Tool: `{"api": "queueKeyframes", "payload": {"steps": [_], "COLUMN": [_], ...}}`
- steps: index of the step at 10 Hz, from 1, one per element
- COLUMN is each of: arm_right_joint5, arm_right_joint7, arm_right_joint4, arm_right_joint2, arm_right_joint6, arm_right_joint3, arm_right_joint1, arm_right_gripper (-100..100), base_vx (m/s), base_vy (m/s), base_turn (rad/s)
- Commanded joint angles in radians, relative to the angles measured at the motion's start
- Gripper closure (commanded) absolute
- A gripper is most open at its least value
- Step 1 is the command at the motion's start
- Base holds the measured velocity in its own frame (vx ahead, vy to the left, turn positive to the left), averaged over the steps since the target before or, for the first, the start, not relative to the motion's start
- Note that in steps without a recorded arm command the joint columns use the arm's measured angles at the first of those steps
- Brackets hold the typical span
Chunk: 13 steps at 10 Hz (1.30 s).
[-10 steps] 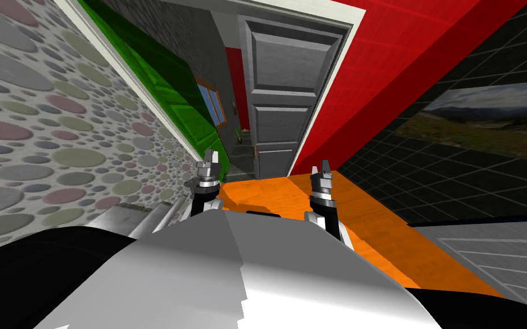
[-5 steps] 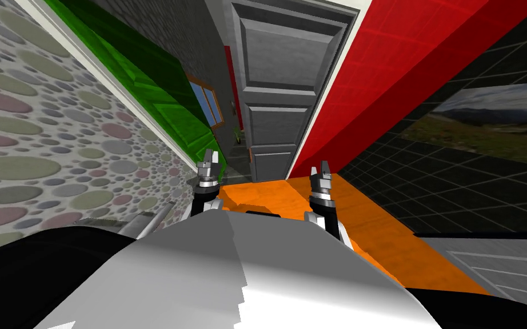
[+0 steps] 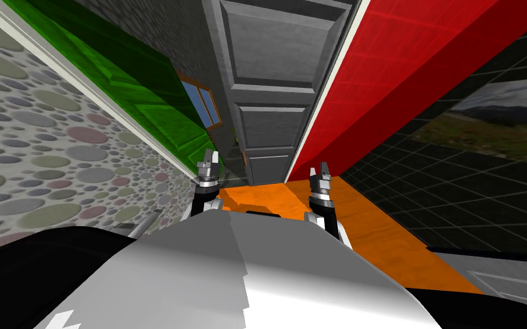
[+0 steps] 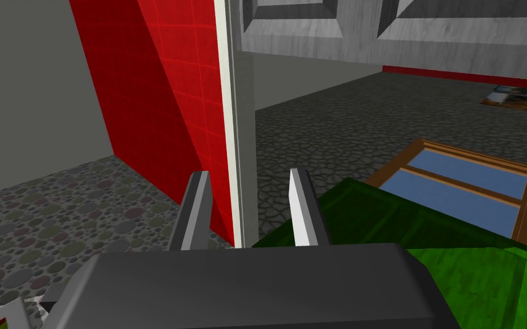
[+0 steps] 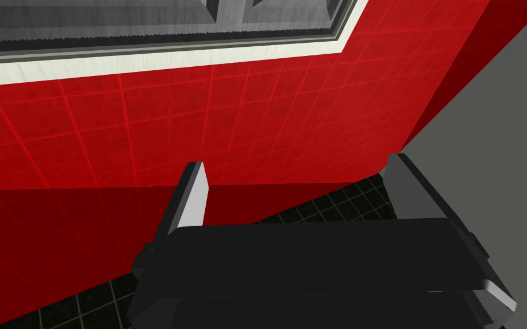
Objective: Push the door open
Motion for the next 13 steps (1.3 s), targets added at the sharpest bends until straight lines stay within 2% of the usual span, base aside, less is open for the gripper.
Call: {"api": "queueKeyframes", "payload": {"steps": [1, 5, 10, 13], "arm_right_joint5": [-0.01, -0.037, -0.1, -0.14], "arm_right_joint7": [-0.012, -0.043, -0.114, -0.159], "arm_right_joint4": [0.012, 0.045, 0.122, 0.171], "arm_right_joint2": [-0.005, -0.019, -0.042, -0.052], "arm_right_joint6": [-0.006, -0.024, -0.066, -0.092], "arm_right_joint3": [0.0, 0.0, 0.0, 0.0], "arm_right_joint1": [-0.003, -0.008, -0.018, -0.024], "arm_right_gripper": [-100, -100, -100, -100], "base_vx": [0.161, 0.19, 0.219, 0.143], "base_vy": [-0.125, -0.154, -0.137, -0.092], "base_turn": [0.043, 0.054, 0.116, 0.14]}}
